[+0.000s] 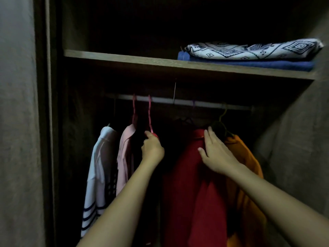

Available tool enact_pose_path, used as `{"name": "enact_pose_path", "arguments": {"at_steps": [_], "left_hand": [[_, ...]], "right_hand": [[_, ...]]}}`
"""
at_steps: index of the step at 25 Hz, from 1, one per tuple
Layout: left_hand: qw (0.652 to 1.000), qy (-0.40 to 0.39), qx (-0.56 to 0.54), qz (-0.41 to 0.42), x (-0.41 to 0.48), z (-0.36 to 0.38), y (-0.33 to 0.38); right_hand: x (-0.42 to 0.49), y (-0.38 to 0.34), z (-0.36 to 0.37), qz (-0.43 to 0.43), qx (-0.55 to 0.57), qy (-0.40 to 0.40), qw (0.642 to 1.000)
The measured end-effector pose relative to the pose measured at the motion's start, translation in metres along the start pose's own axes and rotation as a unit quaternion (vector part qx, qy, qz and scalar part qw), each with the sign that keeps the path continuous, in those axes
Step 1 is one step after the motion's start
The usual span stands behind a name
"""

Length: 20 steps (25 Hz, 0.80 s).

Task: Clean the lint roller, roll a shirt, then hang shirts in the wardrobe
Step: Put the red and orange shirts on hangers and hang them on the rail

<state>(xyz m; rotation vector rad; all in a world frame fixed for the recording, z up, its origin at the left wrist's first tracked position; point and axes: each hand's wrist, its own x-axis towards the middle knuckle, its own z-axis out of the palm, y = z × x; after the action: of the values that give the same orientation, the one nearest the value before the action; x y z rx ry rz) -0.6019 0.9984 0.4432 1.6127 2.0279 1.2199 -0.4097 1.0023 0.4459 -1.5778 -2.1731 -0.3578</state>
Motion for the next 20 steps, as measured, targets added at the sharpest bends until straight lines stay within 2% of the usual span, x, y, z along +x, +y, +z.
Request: {"name": "enact_pose_path", "arguments": {"at_steps": [3, 7, 10, 12, 16, 20], "left_hand": [[0.999, -0.011, 0.006, 0.044, -0.013, 0.016, 0.008], [0.999, -0.016, -0.019, 0.022, -0.020, 0.008, 0.007], [0.995, 0.021, 0.007, 0.101, -0.029, 0.003, -0.004], [0.986, 0.056, 0.012, 0.160, -0.041, -0.002, -0.014], [0.978, 0.092, 0.018, 0.188, -0.083, -0.020, -0.054], [0.977, 0.075, 0.110, 0.166, -0.144, -0.031, -0.121]], "right_hand": [[-0.007, 0.003, 0.000, -0.016, -0.012, -0.010, 1.000], [-0.023, 0.003, 0.001, -0.035, -0.061, -0.023, 0.997], [-0.040, -0.003, -0.001, -0.043, -0.063, -0.020, 0.997], [-0.058, -0.013, -0.003, -0.057, -0.053, 0.013, 0.997], [-0.110, -0.040, 0.013, -0.094, -0.012, 0.061, 0.994], [-0.177, -0.081, 0.065, -0.122, 0.007, 0.037, 0.992]]}}
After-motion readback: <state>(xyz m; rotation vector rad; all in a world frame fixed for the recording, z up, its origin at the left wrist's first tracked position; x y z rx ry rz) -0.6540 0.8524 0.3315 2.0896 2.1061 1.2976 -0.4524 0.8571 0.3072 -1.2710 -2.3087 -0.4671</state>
